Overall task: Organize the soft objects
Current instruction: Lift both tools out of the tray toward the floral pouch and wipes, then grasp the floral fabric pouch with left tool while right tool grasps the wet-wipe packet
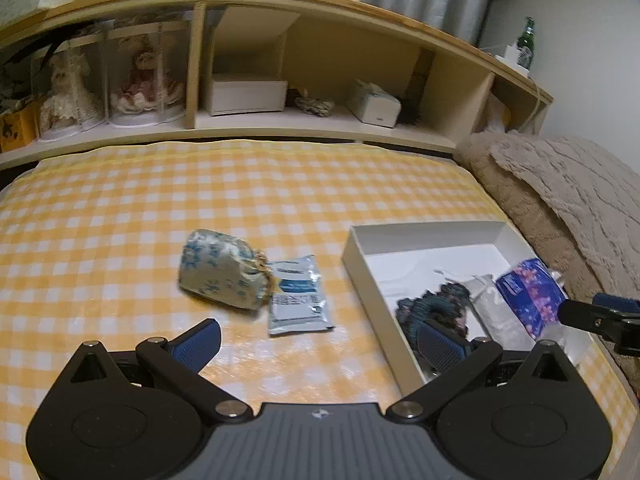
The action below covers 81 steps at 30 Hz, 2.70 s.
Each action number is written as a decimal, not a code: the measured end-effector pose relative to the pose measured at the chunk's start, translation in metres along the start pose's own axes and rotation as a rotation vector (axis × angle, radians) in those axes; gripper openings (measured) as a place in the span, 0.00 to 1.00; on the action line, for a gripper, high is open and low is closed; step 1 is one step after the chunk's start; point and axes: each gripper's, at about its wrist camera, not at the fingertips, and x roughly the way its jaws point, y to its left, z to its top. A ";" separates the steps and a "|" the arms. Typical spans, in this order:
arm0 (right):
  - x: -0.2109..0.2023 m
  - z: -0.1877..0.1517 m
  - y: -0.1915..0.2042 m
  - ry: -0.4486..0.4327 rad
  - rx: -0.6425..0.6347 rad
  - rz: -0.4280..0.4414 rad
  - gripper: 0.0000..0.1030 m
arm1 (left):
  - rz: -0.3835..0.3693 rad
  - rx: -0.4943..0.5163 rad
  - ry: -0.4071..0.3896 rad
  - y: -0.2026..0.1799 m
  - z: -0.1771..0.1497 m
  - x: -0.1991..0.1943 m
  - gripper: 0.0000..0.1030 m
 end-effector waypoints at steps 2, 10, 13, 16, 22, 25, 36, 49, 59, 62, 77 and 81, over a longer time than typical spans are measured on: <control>0.004 0.001 0.002 -0.004 0.030 0.007 1.00 | 0.003 -0.014 -0.001 0.009 0.002 0.001 1.00; 0.021 0.009 0.016 -0.045 0.128 0.005 1.00 | 0.035 -0.017 -0.019 0.043 0.010 0.012 1.00; 0.031 0.012 0.026 -0.070 0.132 0.003 1.00 | 0.054 -0.037 -0.027 0.056 0.015 0.019 1.00; 0.043 0.016 0.036 -0.082 0.135 0.004 1.00 | 0.068 -0.054 -0.045 0.066 0.019 0.028 1.00; 0.072 0.017 0.065 -0.095 0.093 0.055 1.00 | 0.083 -0.064 -0.092 0.076 0.026 0.051 1.00; 0.085 0.014 0.085 -0.103 0.005 0.089 1.00 | 0.073 -0.050 -0.091 0.077 0.026 0.066 1.00; 0.127 0.012 0.119 -0.039 -0.087 0.241 0.92 | 0.038 0.126 -0.112 0.084 0.026 0.106 0.99; 0.174 -0.003 0.150 0.115 -0.171 0.191 0.50 | -0.061 0.059 -0.072 0.110 0.024 0.140 0.73; 0.193 -0.008 0.168 0.124 -0.222 0.187 0.52 | -0.091 -0.034 -0.087 0.127 0.030 0.140 0.65; 0.196 -0.009 0.172 0.084 -0.251 0.158 0.47 | -0.087 -0.041 -0.077 0.126 0.033 0.141 0.63; 0.198 -0.019 0.182 0.169 -0.363 0.235 0.23 | -0.058 -0.139 0.028 0.131 0.041 0.130 0.62; 0.186 -0.030 0.180 0.207 -0.389 0.271 0.23 | -0.056 -0.173 0.061 0.130 0.034 0.121 0.62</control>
